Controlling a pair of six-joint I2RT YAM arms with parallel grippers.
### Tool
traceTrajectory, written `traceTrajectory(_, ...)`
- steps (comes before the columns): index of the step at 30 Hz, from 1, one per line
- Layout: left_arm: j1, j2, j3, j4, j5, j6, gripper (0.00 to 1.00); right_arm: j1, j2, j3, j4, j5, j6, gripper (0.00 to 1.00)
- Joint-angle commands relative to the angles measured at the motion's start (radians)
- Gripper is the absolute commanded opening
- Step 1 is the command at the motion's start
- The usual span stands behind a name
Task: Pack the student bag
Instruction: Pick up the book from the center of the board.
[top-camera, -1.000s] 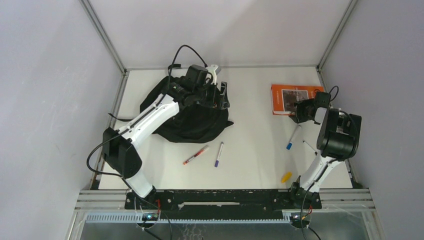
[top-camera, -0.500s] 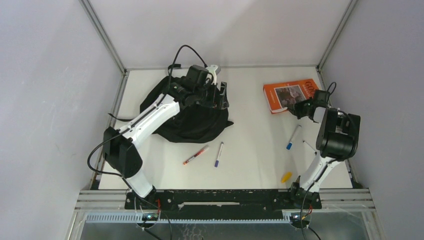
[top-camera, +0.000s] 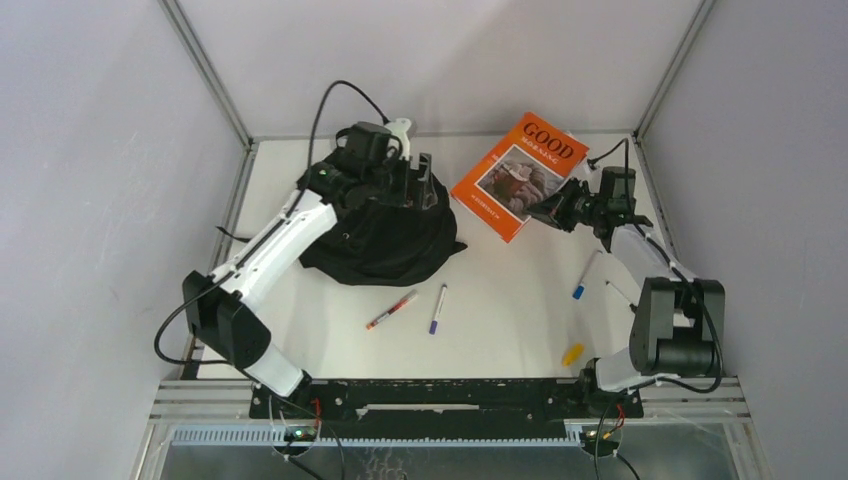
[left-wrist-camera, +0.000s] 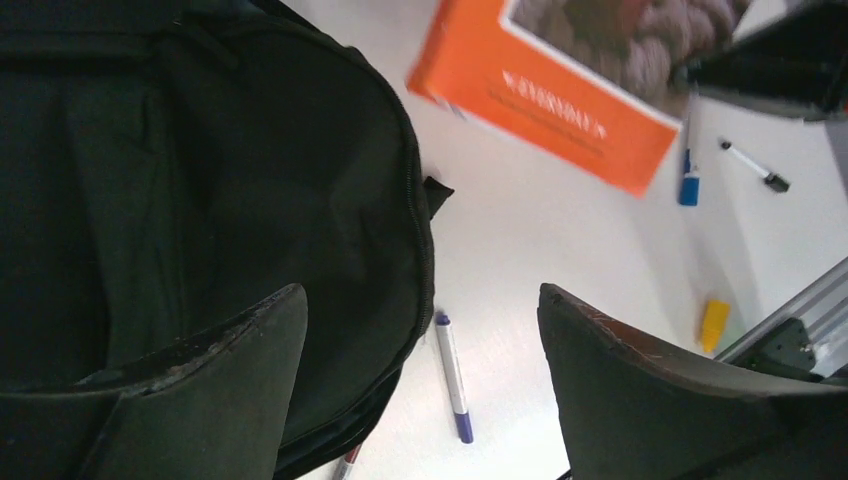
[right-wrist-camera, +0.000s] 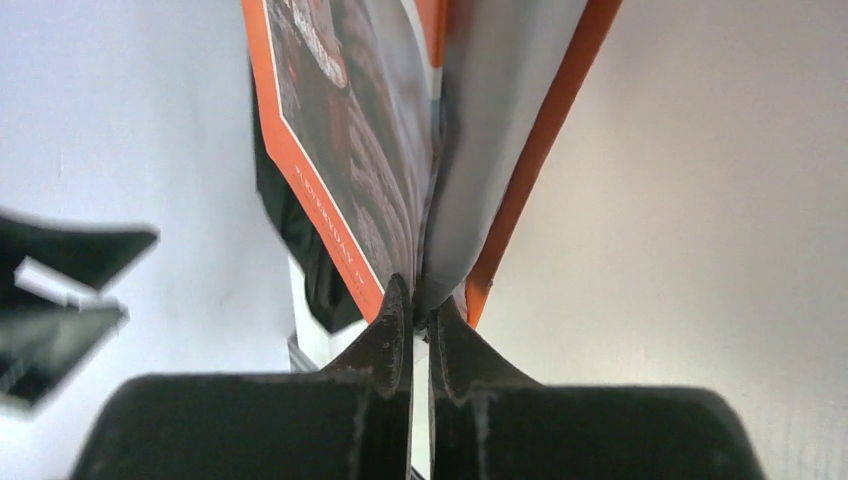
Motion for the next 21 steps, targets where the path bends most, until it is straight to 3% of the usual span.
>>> traceTrajectory(1,0.072,-0.108,-0.02,0.016,0.101,-0.026,0.91,0.008,-0.102,-0.03,0.066,-0.193,-0.119,0.0)
traceTrajectory(8,0.129,-0.166,-0.113,0.116,0.348,-0.055,1.0,0.137,-0.212,-0.031,0.001,-0.34,-0.306,0.0)
traceTrajectory(18,0.139,-0.098,-0.108,0.065,0.591,-0.052,0.99,0.281,-0.25,-0.031,-0.036,-0.538,-0.452,0.0)
traceTrajectory(21,0.141,-0.105,-0.146,0.156,0.708,-0.121,0.94,0.304,-0.235,-0.027,-0.036,-0.554,-0.457,0.0)
